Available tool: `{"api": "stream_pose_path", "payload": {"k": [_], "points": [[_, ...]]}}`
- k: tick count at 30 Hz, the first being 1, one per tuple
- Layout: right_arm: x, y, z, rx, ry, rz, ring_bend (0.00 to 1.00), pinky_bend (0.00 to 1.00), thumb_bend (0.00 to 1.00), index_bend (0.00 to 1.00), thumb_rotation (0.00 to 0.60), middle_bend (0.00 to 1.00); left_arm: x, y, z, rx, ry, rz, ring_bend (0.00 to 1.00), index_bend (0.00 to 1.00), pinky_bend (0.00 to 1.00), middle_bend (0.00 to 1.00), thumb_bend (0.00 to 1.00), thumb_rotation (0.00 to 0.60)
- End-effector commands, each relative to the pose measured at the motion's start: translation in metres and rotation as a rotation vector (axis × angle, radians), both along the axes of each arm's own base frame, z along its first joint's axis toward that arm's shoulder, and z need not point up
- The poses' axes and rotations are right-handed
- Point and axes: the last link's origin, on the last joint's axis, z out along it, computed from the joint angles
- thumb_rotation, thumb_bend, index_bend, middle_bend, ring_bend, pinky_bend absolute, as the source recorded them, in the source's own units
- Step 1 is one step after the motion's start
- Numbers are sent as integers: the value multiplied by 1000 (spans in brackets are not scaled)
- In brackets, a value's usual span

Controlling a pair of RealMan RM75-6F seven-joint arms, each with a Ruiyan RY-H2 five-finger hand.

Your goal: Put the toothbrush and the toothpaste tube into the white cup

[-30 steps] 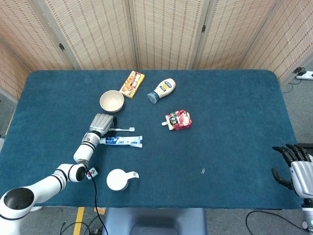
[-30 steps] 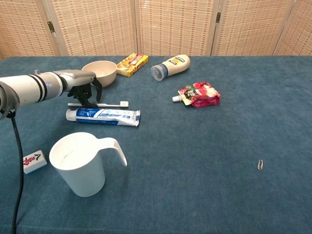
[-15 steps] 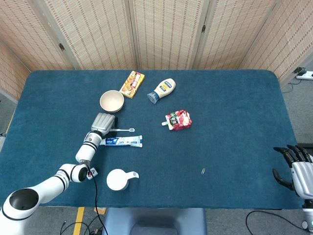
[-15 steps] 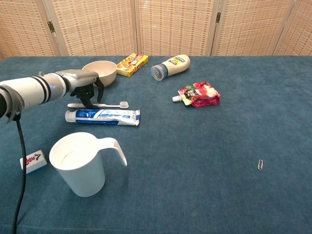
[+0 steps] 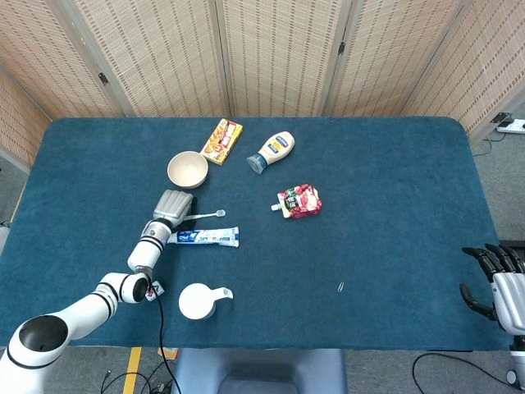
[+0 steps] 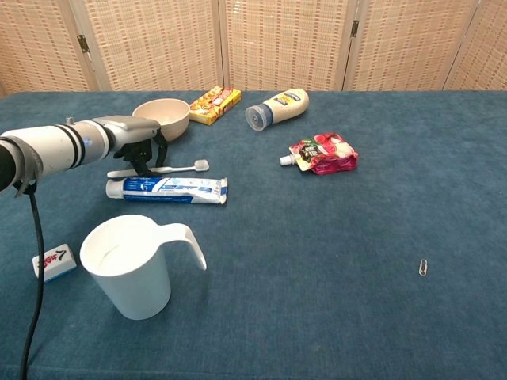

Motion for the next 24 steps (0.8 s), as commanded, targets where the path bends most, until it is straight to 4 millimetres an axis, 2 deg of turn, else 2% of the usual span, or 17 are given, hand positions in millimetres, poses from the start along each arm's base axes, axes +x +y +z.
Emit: {"api": "stream_pose_path", "payload": {"k": [1, 9, 18, 24], "points": [[0, 0, 0, 0, 0, 0, 136, 122, 278, 246, 600, 284, 0, 0, 0, -3, 3, -1, 814, 589, 809, 916, 350, 600], [-1, 1, 1, -8, -3, -3, 136, 122, 278, 246, 600, 284, 6, -2, 9, 25, -59, -17, 815, 622, 809, 916, 363, 600], [-1, 0, -1, -4, -6, 6, 136, 122, 278, 246, 600, 284, 17, -16, 49, 24, -376, 28, 815, 622, 810, 916, 363, 600], [0, -1, -1, -2, -6, 10, 136, 122, 278, 246, 600, 284, 23, -41, 80, -41, -597, 54, 815, 623, 812, 917, 363, 600]]}}
